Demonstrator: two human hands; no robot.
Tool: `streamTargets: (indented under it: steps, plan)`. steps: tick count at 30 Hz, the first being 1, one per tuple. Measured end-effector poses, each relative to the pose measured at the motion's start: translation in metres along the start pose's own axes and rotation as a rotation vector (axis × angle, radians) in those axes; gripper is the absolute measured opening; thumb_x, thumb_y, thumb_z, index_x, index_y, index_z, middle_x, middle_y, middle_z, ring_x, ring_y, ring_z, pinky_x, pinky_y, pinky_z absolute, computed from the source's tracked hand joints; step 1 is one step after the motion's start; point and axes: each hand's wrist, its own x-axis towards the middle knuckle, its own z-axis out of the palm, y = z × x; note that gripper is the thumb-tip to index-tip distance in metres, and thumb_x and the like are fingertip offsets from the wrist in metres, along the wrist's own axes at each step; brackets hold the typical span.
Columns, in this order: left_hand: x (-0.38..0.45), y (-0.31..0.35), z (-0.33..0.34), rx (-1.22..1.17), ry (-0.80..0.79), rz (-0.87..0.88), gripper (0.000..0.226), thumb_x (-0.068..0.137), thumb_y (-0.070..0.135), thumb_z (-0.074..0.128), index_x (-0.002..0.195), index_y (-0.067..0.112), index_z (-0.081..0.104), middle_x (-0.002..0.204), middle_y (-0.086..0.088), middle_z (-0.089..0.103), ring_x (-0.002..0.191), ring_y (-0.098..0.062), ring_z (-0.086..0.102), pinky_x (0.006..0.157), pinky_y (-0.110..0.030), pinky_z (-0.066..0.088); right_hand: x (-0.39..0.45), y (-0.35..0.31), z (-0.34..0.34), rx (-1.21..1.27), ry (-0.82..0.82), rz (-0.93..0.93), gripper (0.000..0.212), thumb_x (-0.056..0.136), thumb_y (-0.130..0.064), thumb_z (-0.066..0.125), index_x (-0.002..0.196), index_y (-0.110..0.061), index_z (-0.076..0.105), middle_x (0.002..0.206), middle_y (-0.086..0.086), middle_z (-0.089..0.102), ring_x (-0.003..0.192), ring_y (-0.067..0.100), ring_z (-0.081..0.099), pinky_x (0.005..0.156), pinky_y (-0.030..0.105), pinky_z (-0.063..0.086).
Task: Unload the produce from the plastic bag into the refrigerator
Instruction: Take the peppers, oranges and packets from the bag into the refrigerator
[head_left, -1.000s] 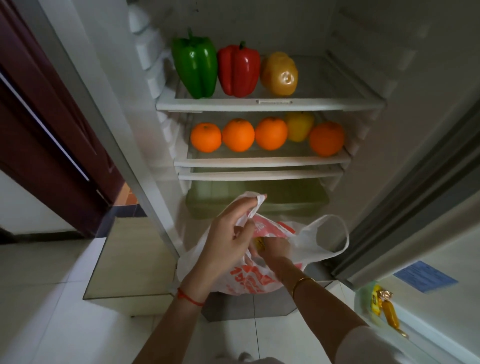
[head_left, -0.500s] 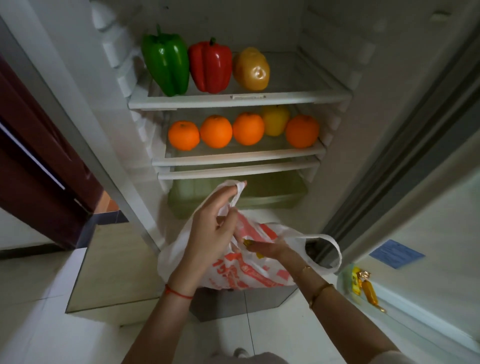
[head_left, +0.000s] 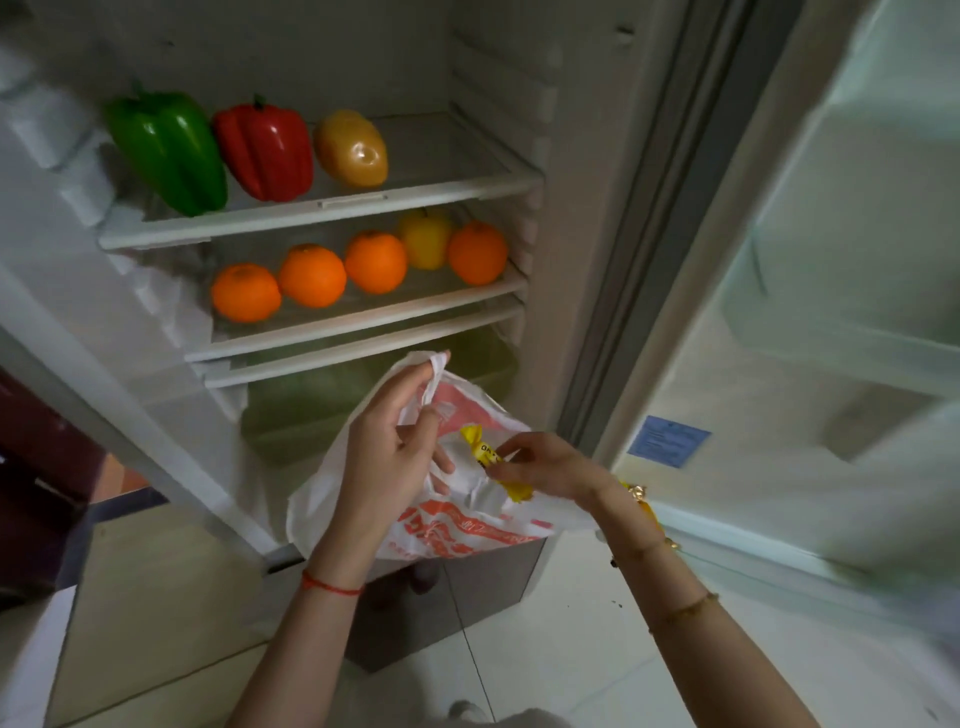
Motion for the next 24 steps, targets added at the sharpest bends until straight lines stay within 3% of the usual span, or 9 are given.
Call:
streamTargets:
  steps: [2, 4, 6, 8, 11, 15, 21, 24]
  plan:
    - [-0.001, 0.001, 0.008, 0.023, -0.011, 0.013, 0.042, 0.096, 0.001, 0.05, 0.127, 0.029, 0.052, 0.12, 0.037, 0.046, 0.077, 0.007, 0.066, 0.055, -0.006, 0.048, -0.017, 0.003, -0.013, 0.053, 0.072, -0.015, 0.038, 0.085, -0.038, 0.071, 0.115, -0.016, 0.067, 0.093, -0.003, 0.068, 0.075, 0.005, 0.062, 0.071, 0.014, 0.05]
    - [0.0, 0.001, 0.015, 0.034, -0.018, 0.017, 0.042, 0.096, 0.002, 0.05, 0.132, 0.022, 0.055, 0.123, 0.037, 0.048, 0.072, -0.002, 0.069, 0.053, -0.009, 0.049, -0.035, 0.009, -0.023, 0.101, 0.146, -0.021, 0.035, 0.084, -0.039, 0.072, 0.112, -0.017, 0.069, 0.088, -0.005, 0.067, 0.074, 0.006, 0.061, 0.067, 0.013, 0.048]
    - [0.0, 0.0, 0.022, 0.035, -0.032, 0.034, 0.043, 0.096, 0.002, 0.05, 0.136, 0.018, 0.055, 0.131, 0.023, 0.055, 0.073, -0.008, 0.07, 0.054, -0.012, 0.051, -0.052, 0.02, -0.032, 0.146, 0.241, -0.019, 0.027, 0.084, -0.036, 0.073, 0.105, -0.019, 0.071, 0.083, -0.005, 0.067, 0.071, 0.006, 0.06, 0.063, 0.014, 0.047]
    - [0.0, -0.002, 0.029, 0.062, -0.042, 0.036, 0.044, 0.096, 0.004, 0.051, 0.137, 0.02, 0.053, 0.134, 0.011, 0.057, 0.076, -0.011, 0.07, 0.057, -0.013, 0.053, -0.065, 0.035, -0.038, 0.19, 0.334, 0.01, 0.016, 0.082, -0.031, 0.075, 0.095, -0.024, 0.071, 0.081, -0.003, 0.067, 0.073, 0.01, 0.062, 0.07, 0.024, 0.05]
    - [0.0, -0.004, 0.039, 0.081, -0.056, 0.021, 0.044, 0.096, 0.009, 0.053, 0.138, 0.023, 0.052, 0.131, 0.005, 0.059, 0.069, -0.013, 0.07, 0.057, -0.02, 0.058, -0.08, 0.067, -0.048, 0.243, 0.412, 0.112, 0.018, 0.082, -0.027, 0.075, 0.097, -0.018, 0.07, 0.079, -0.002, 0.068, 0.071, 0.011, 0.063, 0.068, 0.025, 0.049]
    - [0.002, -0.005, 0.049, 0.113, -0.071, 0.015, 0.043, 0.096, 0.013, 0.054, 0.137, 0.024, 0.052, 0.126, 0.002, 0.062, 0.087, -0.026, 0.071, 0.068, -0.034, 0.063, -0.089, 0.118, -0.061, 0.25, 0.509, 0.306, 0.014, 0.082, -0.027, 0.075, 0.088, -0.015, 0.07, 0.081, 0.006, 0.07, 0.068, 0.015, 0.061, 0.064, 0.025, 0.048]
    - [0.0, -0.003, 0.056, 0.116, -0.06, -0.022, 0.043, 0.096, 0.013, 0.053, 0.137, 0.024, 0.052, 0.127, 0.003, 0.062, 0.088, -0.027, 0.071, 0.069, -0.037, 0.063, -0.07, 0.157, -0.059, 0.196, 0.597, 0.485, 0.04, 0.081, -0.034, 0.074, 0.106, -0.003, 0.068, 0.099, 0.016, 0.073, 0.096, 0.029, 0.067, 0.087, 0.036, 0.053]
    - [-0.002, -0.004, 0.056, 0.134, -0.06, -0.039, 0.043, 0.095, 0.015, 0.054, 0.137, 0.024, 0.052, 0.128, 0.001, 0.062, 0.096, -0.033, 0.07, 0.075, -0.044, 0.062, -0.056, 0.15, -0.051, 0.133, 0.587, 0.497, 0.042, 0.086, -0.033, 0.07, 0.106, 0.004, 0.067, 0.097, 0.017, 0.071, 0.093, 0.031, 0.065, 0.085, 0.037, 0.051]
